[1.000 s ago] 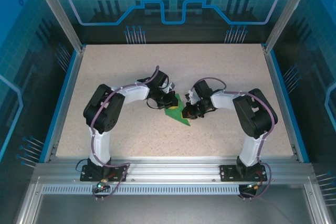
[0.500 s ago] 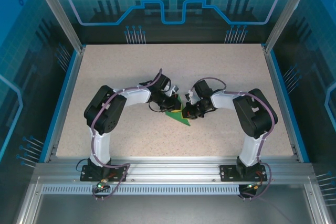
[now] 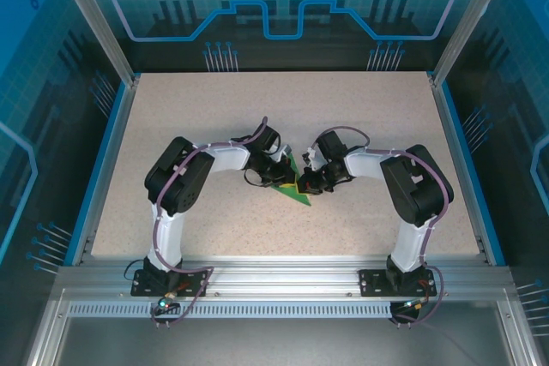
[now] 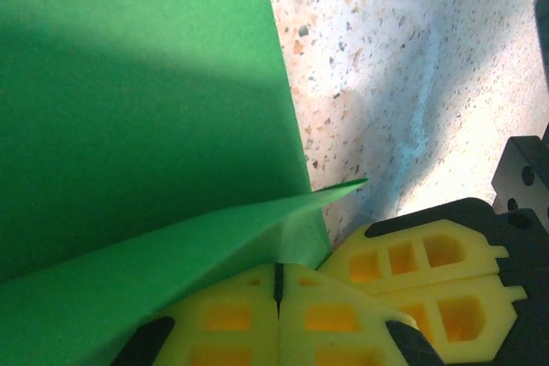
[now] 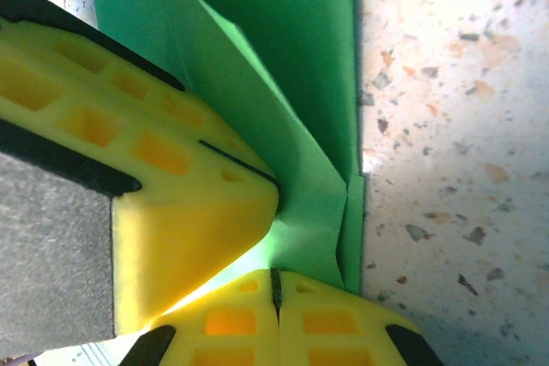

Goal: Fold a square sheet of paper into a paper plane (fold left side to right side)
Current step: Fourth fold the wing at the center of the table.

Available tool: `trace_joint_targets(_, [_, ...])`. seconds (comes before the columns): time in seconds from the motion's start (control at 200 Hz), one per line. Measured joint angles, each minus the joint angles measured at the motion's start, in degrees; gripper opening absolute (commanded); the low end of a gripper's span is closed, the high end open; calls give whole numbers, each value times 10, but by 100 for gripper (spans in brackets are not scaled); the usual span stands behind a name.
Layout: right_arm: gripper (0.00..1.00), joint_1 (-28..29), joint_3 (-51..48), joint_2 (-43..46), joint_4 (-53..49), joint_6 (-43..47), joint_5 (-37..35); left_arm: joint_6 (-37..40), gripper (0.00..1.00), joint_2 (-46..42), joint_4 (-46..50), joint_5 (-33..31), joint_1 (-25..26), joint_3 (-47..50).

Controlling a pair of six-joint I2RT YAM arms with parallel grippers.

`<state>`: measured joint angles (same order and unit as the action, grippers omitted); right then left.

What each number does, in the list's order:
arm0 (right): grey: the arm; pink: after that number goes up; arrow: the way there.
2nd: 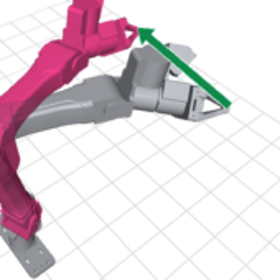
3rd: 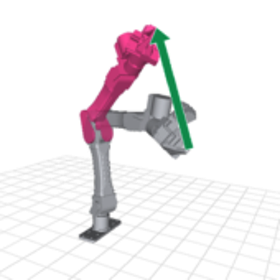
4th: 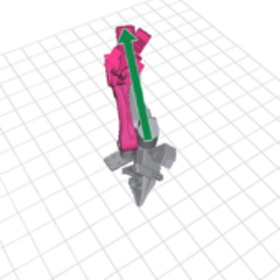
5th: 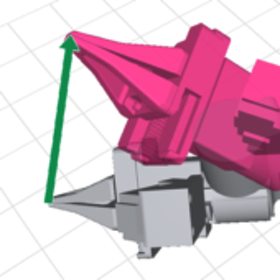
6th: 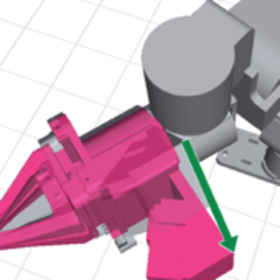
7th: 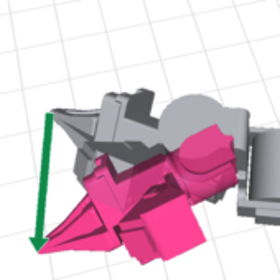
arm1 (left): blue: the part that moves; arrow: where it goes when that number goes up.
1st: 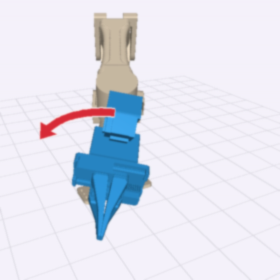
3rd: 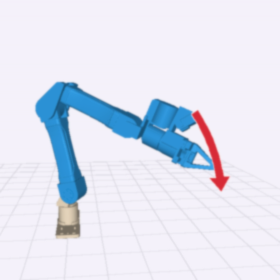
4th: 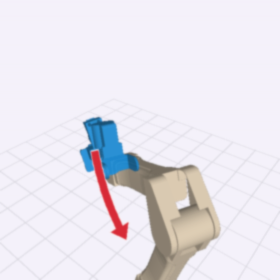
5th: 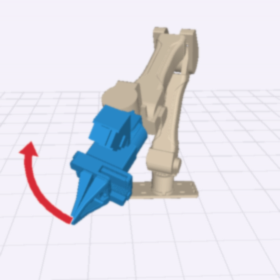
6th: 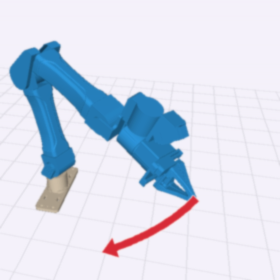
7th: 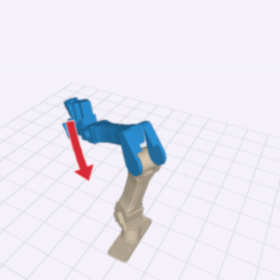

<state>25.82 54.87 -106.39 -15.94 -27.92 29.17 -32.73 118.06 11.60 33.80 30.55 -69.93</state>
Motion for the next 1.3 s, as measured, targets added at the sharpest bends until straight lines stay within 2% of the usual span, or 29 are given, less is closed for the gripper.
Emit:
trace_joint_targets(0.39, [0,0,3,-2,-6,6,-1,23,0,0,3,-5,-7,-1])
trace_joint_targets(0.8, [0,0,1,-1,-4,6,0,64,0,15,46,-30,-73,-45])
trace_joint_targets(1.301, [0,0,-2,1,0,8,-1,96,0,31,62,-25,-110,-70])
